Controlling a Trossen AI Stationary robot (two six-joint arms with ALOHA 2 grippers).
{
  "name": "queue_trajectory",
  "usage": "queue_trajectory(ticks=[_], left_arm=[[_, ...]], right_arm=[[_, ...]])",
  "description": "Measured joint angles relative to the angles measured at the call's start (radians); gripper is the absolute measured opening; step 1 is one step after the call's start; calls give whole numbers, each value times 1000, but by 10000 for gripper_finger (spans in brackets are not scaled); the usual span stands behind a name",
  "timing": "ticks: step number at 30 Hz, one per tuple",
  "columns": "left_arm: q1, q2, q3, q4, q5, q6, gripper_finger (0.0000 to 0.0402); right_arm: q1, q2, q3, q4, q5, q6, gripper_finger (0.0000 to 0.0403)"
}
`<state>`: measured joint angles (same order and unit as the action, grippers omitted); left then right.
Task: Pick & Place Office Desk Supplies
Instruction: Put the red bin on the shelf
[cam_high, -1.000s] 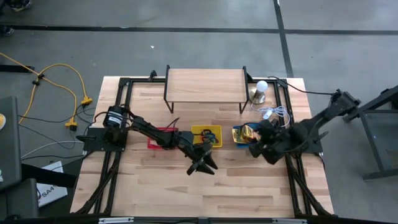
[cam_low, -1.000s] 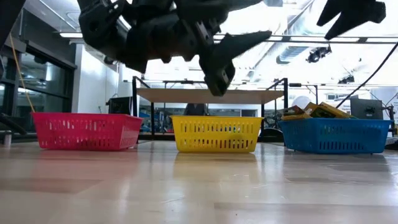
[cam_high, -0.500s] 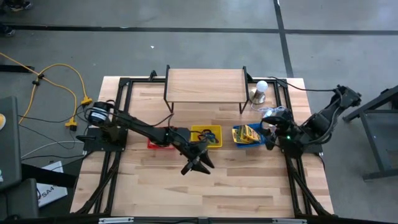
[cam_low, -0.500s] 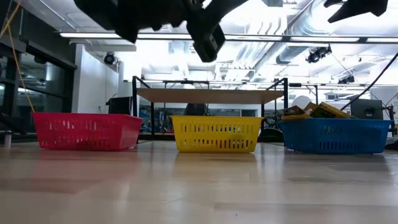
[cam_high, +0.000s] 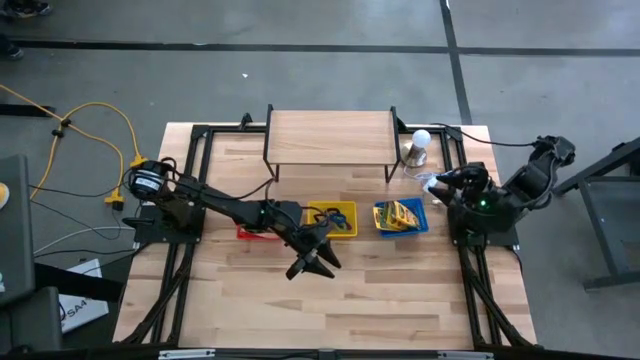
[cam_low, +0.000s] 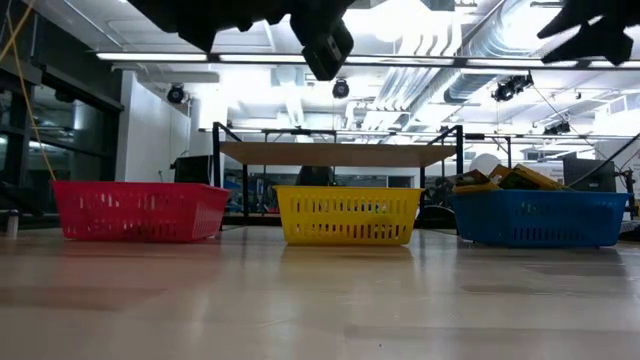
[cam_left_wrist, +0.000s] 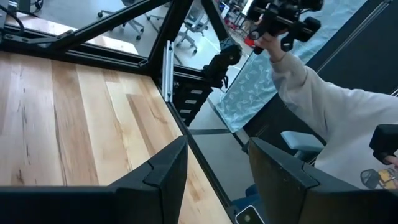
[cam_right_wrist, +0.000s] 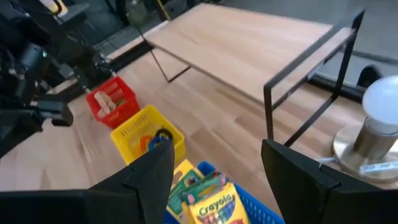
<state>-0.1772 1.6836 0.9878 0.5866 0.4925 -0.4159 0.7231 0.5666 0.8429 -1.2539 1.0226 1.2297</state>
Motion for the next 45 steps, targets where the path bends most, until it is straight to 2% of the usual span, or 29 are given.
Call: queue_trajectory(ticks=[11,17,29,40,45], left_arm=[[0,0,0,-23,-19,-1,166],[0,0,0,-28,-19,0,166],[0,0,0,-33,-19,1,166],[0,0,0,-52,-19,4,166],[-1,0,0,-82,-19,67,166]], right_arm=[[-1,-226,-91,-22,-5,0,231],[-1,-279,-91,-24,-84,-5,231],[-1,-290,-91,-22,-240,-3,231],[-1,-290,-91,-21,-246,-3,231],[-1,-289,-90,-13,-245,-3,231]])
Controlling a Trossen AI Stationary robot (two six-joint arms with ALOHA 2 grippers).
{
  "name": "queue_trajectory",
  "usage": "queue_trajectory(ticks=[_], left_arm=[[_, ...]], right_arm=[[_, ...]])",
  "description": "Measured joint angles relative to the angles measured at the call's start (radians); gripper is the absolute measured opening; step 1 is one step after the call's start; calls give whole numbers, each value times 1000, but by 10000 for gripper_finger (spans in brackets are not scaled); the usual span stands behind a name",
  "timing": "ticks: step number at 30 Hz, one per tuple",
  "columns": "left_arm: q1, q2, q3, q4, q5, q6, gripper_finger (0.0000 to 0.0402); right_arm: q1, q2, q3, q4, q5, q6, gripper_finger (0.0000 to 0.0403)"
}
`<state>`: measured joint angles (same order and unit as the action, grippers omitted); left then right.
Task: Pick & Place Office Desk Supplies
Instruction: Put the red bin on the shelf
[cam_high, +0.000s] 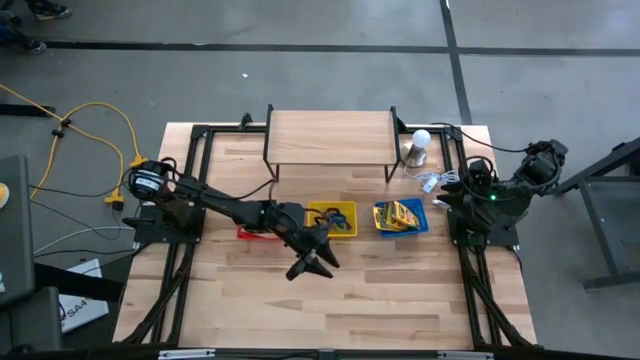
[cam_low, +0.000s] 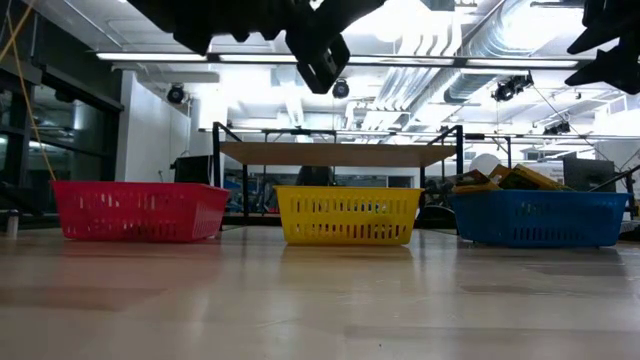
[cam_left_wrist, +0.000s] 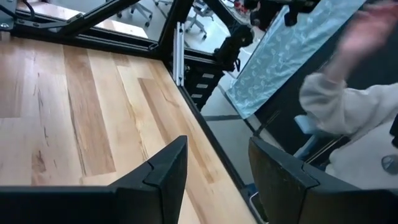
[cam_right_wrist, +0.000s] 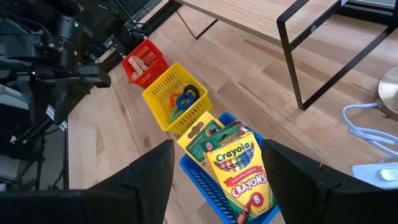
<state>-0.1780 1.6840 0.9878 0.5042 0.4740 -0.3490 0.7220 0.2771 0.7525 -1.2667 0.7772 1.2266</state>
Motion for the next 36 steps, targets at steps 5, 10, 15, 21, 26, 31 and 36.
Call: queue_trajectory(ticks=[5,10,15,21,26,31,36], left_arm=[[-9,0,0,-40,0,31,166],[-26,0,0,-128,-33,63,166],[-50,-11,0,-254,-136,104,166],[-92,-114,1,-467,-303,113,166],[-140,-219,1,-670,-444,108,166],[-189,-266,1,-813,-535,30,166],[-225,-274,-12,-895,-566,-19,166]], right_arm=[[0,0,0,-1,0,0,231],[0,0,0,-1,0,0,231],[0,0,0,-1,0,0,231],[0,0,0,-1,0,0,231],[0,0,0,-1,0,0,231],[0,0,0,-1,0,0,231],[0,0,0,-1,0,0,231]])
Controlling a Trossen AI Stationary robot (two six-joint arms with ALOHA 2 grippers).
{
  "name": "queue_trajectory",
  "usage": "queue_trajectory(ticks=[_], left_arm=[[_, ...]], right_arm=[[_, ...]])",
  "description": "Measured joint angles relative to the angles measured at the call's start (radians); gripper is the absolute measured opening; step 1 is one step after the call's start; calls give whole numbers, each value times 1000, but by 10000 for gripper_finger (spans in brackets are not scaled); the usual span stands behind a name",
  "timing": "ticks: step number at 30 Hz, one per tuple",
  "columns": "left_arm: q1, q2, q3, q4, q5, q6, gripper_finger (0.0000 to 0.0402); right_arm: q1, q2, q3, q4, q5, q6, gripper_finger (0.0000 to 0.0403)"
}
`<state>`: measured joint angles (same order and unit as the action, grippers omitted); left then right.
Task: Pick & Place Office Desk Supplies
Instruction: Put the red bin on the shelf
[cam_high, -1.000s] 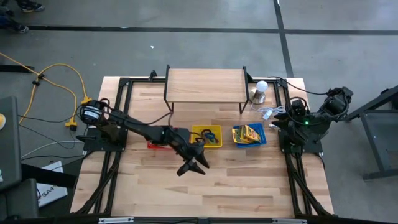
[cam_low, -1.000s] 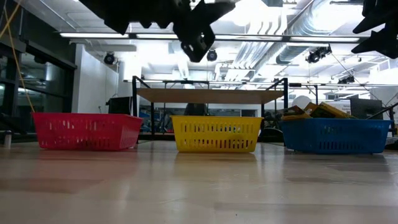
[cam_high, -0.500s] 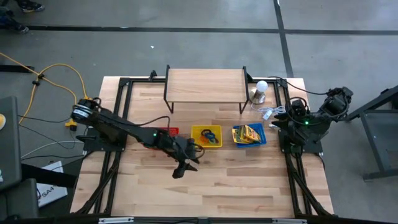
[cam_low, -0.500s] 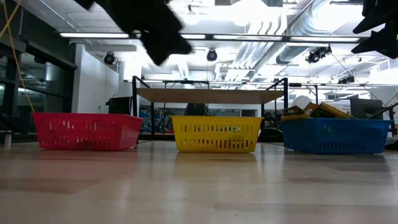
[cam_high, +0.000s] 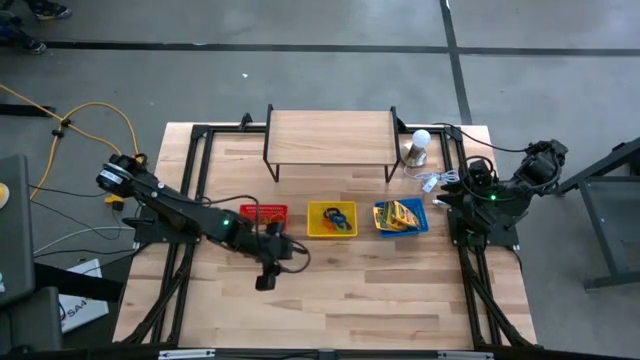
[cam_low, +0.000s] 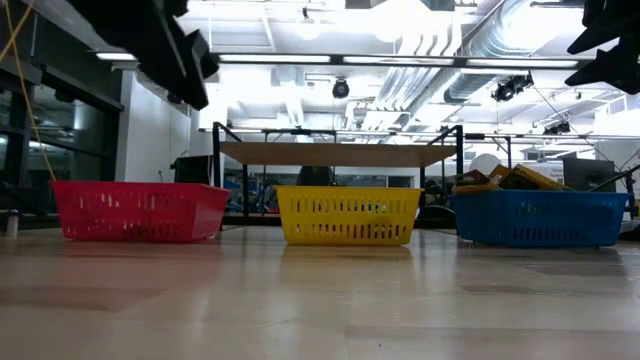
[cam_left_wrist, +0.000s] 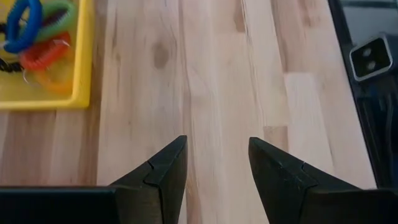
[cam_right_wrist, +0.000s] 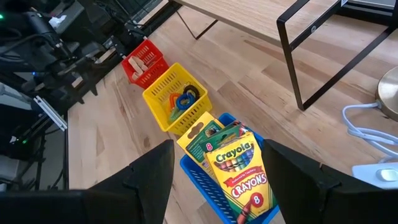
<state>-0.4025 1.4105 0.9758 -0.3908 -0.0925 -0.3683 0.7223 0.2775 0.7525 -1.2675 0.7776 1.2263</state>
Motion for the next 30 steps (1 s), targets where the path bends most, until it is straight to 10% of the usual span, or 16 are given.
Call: queue_trajectory(ticks=[30], left_arm=[[127,-194,-339,51,-22,-14,166]], right_arm=[[0,0,0,0,0,0,231]])
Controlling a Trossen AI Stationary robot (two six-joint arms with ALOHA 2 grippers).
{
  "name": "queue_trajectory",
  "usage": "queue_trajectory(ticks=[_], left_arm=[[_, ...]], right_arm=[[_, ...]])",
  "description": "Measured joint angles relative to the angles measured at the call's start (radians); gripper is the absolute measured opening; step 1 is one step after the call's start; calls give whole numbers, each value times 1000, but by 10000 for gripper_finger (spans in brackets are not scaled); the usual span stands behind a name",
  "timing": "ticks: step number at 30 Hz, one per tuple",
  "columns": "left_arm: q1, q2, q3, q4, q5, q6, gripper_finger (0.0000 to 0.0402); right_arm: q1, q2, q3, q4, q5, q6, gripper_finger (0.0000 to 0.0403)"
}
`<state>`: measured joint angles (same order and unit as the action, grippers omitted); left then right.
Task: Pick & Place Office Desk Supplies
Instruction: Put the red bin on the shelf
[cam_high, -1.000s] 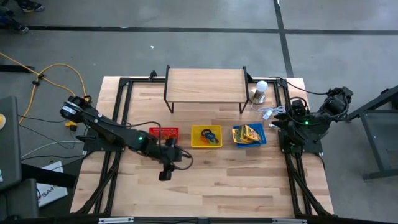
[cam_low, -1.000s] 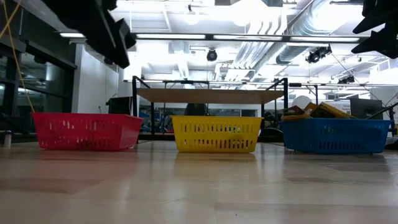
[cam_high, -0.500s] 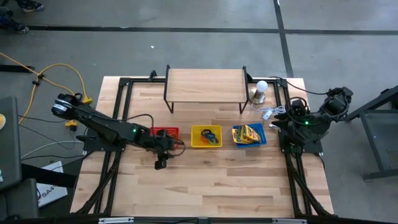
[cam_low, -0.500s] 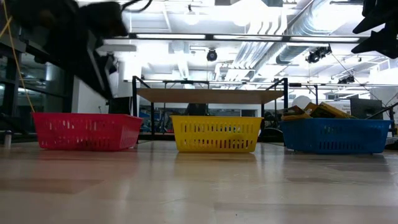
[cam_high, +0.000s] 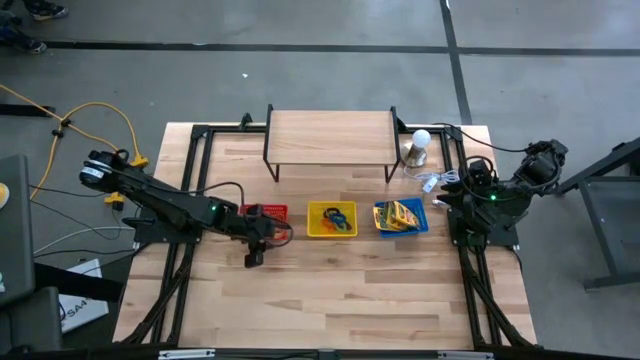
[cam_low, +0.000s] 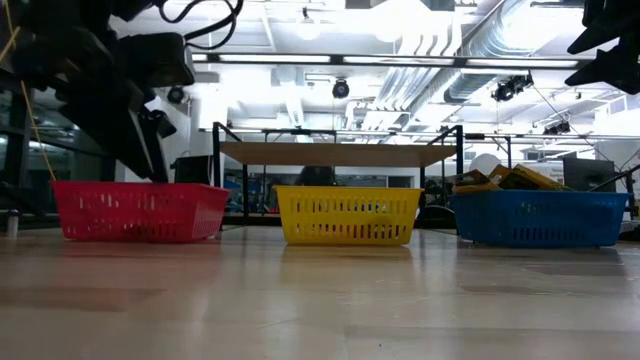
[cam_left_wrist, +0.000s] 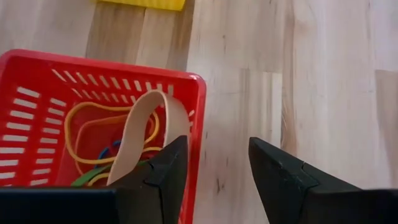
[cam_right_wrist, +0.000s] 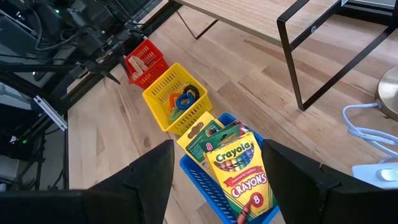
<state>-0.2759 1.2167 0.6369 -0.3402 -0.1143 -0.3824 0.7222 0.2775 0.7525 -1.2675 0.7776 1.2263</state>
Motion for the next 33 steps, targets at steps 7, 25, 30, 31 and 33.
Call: queue_trajectory(ticks=[7,25,30,31,33], left_arm=[[0,-18,0,-15,-14,26,166],[-2,-49,0,-170,-35,-11,166],[-2,-47,0,-195,-38,-11,166],[-2,-42,0,-196,-38,-11,166],[-2,-40,0,-204,-38,-11,166]], right_arm=[[0,0,0,0,0,0,231],[0,0,0,0,0,0,231],[0,0,0,0,0,0,231],[0,0,0,0,0,0,231],[0,0,0,0,0,0,231]])
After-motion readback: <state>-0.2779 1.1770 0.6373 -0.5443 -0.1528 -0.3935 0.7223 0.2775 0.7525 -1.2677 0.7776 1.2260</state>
